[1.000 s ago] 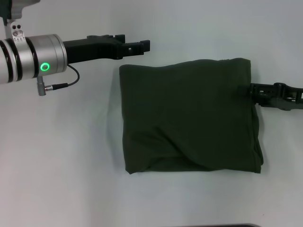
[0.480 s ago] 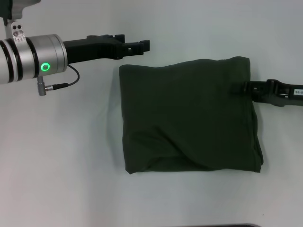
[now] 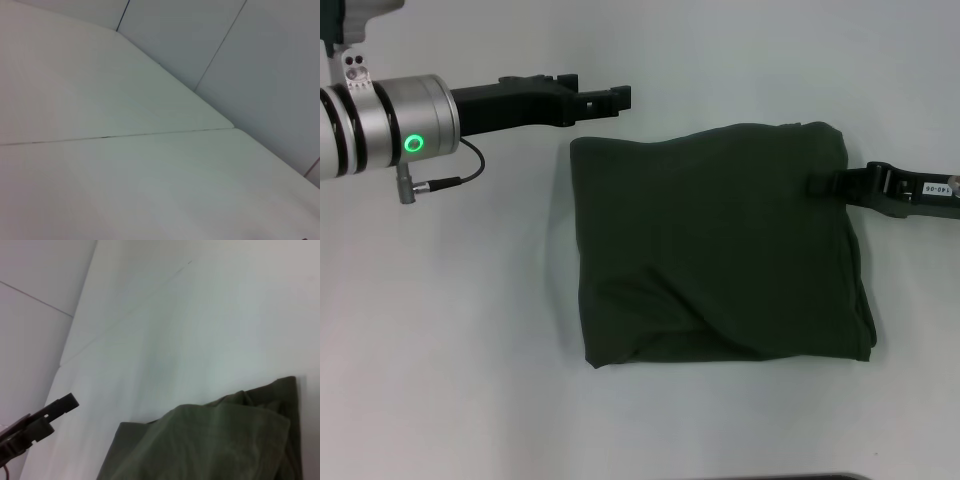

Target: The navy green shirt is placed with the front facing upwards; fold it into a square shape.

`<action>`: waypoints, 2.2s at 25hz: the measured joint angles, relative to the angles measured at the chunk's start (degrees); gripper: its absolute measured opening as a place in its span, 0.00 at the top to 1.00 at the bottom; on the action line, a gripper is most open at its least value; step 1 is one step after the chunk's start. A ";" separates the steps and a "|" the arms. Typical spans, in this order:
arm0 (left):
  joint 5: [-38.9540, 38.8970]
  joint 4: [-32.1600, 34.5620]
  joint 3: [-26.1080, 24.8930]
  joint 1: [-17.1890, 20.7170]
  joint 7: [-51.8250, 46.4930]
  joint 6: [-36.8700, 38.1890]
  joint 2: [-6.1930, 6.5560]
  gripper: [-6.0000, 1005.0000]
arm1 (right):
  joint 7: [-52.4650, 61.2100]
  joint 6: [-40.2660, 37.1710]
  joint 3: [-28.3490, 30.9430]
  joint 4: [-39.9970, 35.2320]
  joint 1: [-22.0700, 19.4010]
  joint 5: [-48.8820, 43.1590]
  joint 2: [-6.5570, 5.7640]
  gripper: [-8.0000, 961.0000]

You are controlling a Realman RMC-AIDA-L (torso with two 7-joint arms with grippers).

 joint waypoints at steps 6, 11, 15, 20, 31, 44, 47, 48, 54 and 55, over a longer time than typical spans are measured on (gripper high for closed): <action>0.00 0.20 0.00 -0.09 0.10 -0.07 0.01 0.07 | -0.93 -2.23 0.46 -0.37 0.06 0.38 0.00 0.88; 0.00 0.20 0.00 -0.12 0.11 -0.06 0.01 0.07 | -1.58 -4.44 0.32 -0.84 0.33 2.65 -0.61 0.94; -0.01 0.15 0.00 -0.13 0.12 -0.17 0.01 0.07 | -1.63 -7.98 0.30 -2.62 1.41 4.61 -0.95 0.94; -0.08 0.17 0.00 -0.14 0.12 -0.73 0.01 0.07 | -0.93 -10.40 0.09 -3.82 3.30 5.38 -1.12 0.94; -1.21 0.22 0.00 -0.13 0.09 -0.69 0.09 0.07 | 0.57 -8.78 -0.06 -3.95 2.80 4.92 -1.76 0.94; -1.24 0.23 0.00 -0.50 -0.27 -0.43 0.09 0.07 | 1.22 -7.11 -0.11 -2.99 1.76 0.85 -1.25 0.94; -1.24 0.23 0.12 -0.50 -0.29 -0.60 0.09 0.07 | 1.36 -5.47 -0.11 -2.98 1.15 0.35 -1.24 0.94; -1.24 0.23 0.13 -0.50 -0.29 -0.62 0.09 0.07 | 1.37 -4.73 -0.17 -2.98 0.88 0.28 -1.23 0.94; -1.24 0.25 0.19 -0.48 -0.29 -0.67 0.09 0.07 | 0.40 -1.89 -0.58 -3.02 -0.63 -0.16 -1.33 0.94; -1.24 0.34 0.14 -0.49 -0.26 -0.68 0.09 0.07 | -0.06 -1.98 -0.48 -3.03 -0.81 -0.17 -1.39 0.93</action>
